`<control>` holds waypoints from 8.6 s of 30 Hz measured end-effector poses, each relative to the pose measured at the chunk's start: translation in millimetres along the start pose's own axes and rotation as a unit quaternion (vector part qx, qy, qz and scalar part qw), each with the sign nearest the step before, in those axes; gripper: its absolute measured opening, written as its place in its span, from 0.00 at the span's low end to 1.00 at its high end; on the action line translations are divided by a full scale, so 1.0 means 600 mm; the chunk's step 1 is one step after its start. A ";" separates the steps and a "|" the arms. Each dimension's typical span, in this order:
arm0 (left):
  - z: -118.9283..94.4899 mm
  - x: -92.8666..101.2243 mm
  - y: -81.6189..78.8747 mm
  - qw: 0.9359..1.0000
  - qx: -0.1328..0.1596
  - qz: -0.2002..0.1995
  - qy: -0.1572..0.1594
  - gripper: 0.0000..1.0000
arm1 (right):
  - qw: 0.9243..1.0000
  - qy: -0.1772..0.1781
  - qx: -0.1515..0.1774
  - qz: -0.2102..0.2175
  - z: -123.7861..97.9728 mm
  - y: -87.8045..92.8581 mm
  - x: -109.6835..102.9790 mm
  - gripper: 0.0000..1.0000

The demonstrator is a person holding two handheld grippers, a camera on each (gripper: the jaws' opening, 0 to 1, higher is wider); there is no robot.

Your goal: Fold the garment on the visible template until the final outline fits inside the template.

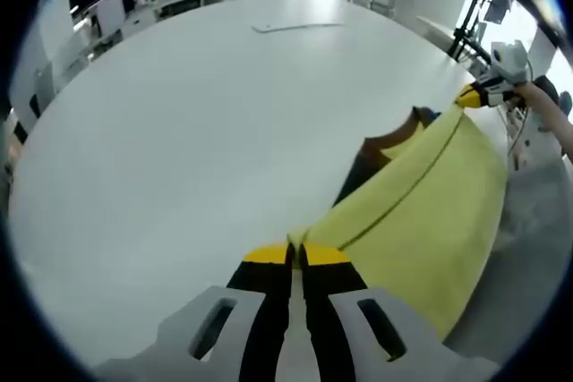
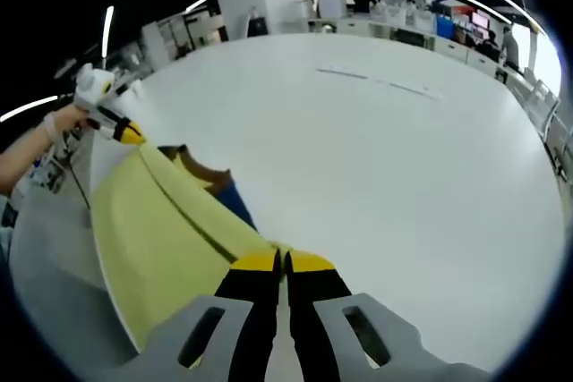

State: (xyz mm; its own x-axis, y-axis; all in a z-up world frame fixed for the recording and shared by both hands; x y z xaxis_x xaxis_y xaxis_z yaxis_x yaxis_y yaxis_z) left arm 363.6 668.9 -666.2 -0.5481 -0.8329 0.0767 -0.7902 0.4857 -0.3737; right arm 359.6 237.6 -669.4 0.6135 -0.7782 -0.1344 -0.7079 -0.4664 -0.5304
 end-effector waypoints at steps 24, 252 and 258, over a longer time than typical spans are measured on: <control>0.005 -0.001 -0.001 1.000 0.005 0.001 -0.009 0.03 | 1.000 0.004 0.006 0.008 0.007 0.006 0.006 0.04; -0.079 0.125 0.218 0.990 -0.035 -0.082 0.107 0.00 | 0.992 -0.105 -0.071 0.000 -0.103 0.181 -0.124 0.01; -0.096 0.121 0.207 0.992 -0.030 -0.073 0.099 0.00 | 0.993 -0.100 -0.066 -0.016 -0.117 0.167 -0.128 0.01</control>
State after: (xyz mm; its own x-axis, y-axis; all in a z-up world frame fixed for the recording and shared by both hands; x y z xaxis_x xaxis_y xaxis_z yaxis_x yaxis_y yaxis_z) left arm 210.0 683.9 -653.6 -0.4658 -0.8294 0.3084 -0.8764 0.3842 -0.2905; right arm 216.8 221.3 -653.6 0.6839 -0.6692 -0.2907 -0.7189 -0.5499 -0.4252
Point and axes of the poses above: the point that each gripper's makers call its tool centre point, and the gripper's own axes: z roughly forward along the fingers, x roughly to its right, y roughly out of its underside, the point moved 10 cm from there along -z, roughly backward along the fingers, and after that the axes turned 12 degrees about -x, right-handed, at the moved point
